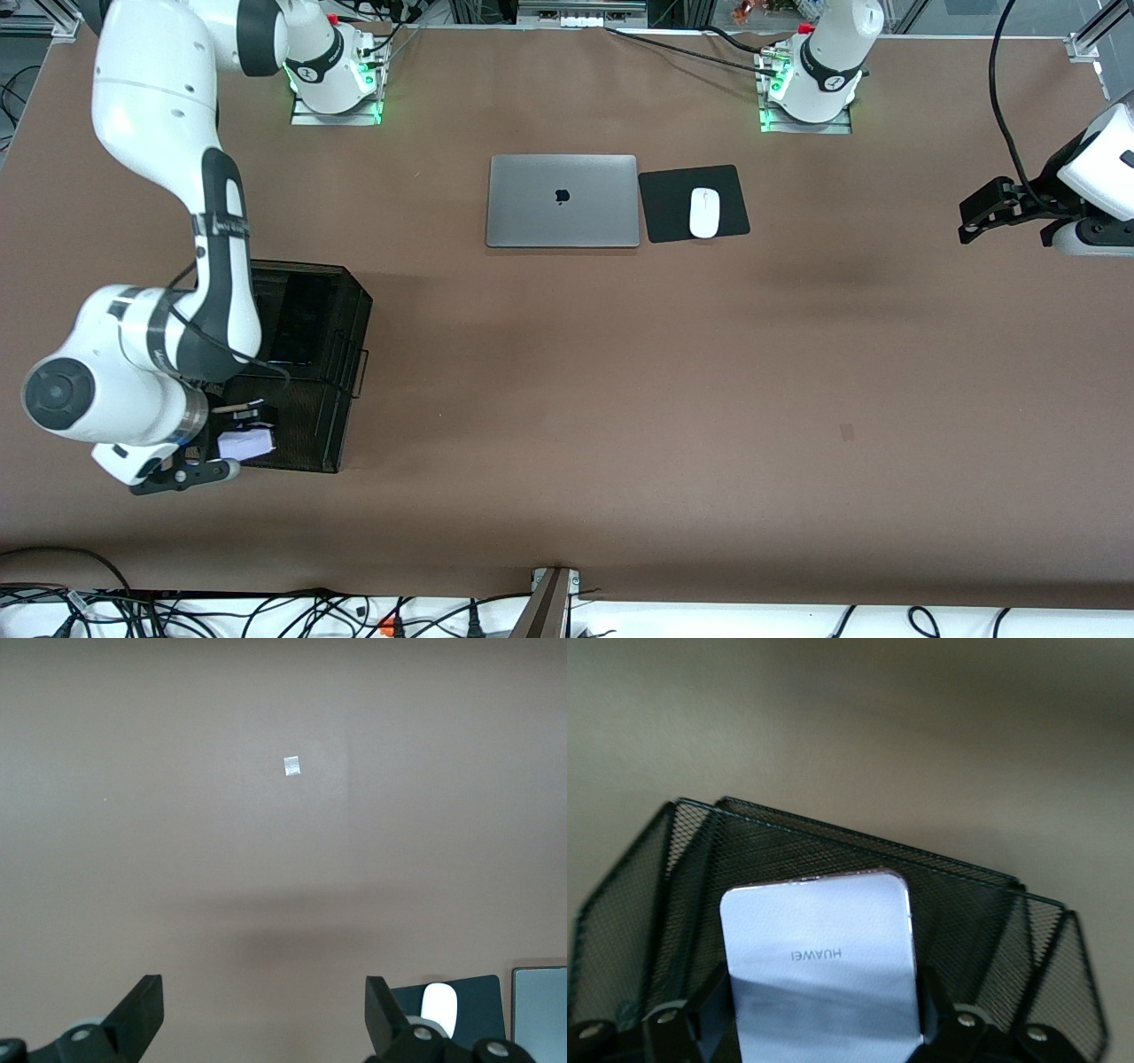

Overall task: Place phones with both arms
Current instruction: 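Carry the Huawei phone to the mesh basket with the right gripper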

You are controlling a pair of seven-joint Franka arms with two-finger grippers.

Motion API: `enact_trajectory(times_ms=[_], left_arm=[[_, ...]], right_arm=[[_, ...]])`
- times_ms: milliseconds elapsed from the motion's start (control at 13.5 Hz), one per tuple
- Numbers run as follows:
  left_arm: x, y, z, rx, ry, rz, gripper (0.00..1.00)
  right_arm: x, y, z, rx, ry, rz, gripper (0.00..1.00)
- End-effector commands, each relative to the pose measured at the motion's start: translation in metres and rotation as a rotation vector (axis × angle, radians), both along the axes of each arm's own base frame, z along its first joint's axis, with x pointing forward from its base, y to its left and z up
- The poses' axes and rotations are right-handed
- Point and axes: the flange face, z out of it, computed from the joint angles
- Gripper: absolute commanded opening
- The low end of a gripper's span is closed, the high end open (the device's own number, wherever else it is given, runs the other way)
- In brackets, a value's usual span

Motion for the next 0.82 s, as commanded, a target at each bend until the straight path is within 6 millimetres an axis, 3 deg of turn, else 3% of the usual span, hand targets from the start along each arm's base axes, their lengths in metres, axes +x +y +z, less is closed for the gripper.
enact_trajectory(times_ms=[0,74,149,372,743], left_arm=[[0.001,0.000,0.006,0.002,0.007,-0.017,1.00],[0.001,-0.001,0.006,0.002,0.004,-0.019,1.00],[0.002,-0.001,0.006,0.003,0.001,-0.018,1.00],[0.002,-0.001,0.006,0.003,0.001,-0.019,1.00],[0.001,0.000,0.006,0.003,0.005,-0.016,1.00]], right_arm=[[-0.006,-0.003,-0.021,0.040,0.014,-0.016,0.33],[-0.009,-0.004,-0.028,0.045,0.018,-0.030,0.58],[-0.009,-0.006,-0.030,0.055,0.020,-0.038,1.00],[-0.008,-0.008,-0.012,0.059,0.004,-0.032,1.00],[-0.028,-0.019,0.088,0.065,0.044,-0.059,1.00]])
